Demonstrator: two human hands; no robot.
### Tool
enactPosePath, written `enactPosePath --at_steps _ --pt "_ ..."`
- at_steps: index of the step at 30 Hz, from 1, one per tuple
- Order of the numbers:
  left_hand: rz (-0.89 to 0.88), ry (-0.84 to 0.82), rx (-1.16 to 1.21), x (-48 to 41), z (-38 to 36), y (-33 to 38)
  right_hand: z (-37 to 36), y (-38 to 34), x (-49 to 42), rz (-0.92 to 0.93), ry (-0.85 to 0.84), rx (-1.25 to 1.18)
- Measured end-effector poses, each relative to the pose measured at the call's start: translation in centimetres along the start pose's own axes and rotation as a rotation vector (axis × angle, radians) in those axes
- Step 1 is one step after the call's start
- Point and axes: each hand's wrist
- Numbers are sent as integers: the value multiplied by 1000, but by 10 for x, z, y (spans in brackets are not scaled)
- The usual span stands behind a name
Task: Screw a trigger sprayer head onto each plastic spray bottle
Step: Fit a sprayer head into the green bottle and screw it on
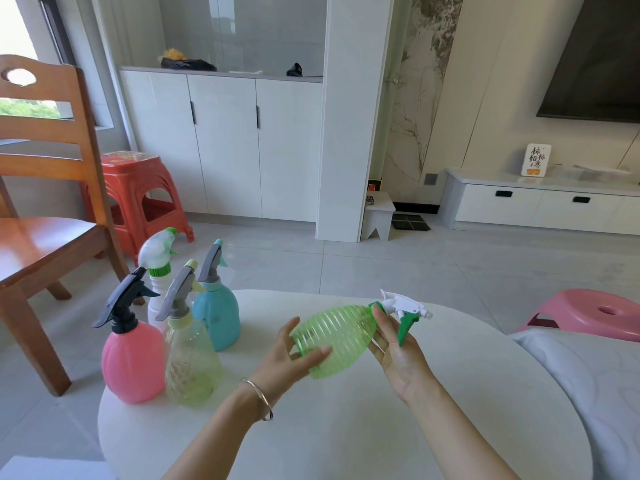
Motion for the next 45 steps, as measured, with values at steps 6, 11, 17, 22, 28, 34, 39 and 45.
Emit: enactPosePath --at_steps 6,11,17,22,28,34,39,45 --pt "162 -118 139 5 -9 1 -7 4 1 -4 8 -104" --pt "30 -63 150 3 -11 -1 -14 2 3 -36 12 -247" --pt "135 -73 227 3 -12 -3 -25 5 6 -65 -26 -238" --pt "190 -147 317 2 -9 -2 -29 3 6 -82 -80 -268" --pt "-112 1 84 1 -6 2 -30 -1 6 -65 -80 -265" --pt "105 -192 51 8 -4 5 -29 -7 7 -71 -195 -102" --pt "-76 -124 -189 10 -6 6 -27 -16 11 17 -270 31" --pt "-230 38 -291 16 -6 5 -37 -13 24 111 -153 76"
Point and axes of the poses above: each hand's wrist, its own x-axis away from the middle knuckle, its own z-axis out of the back of the hand, y = z × x, and after that the axes turned 4 degrees about y, right-handed
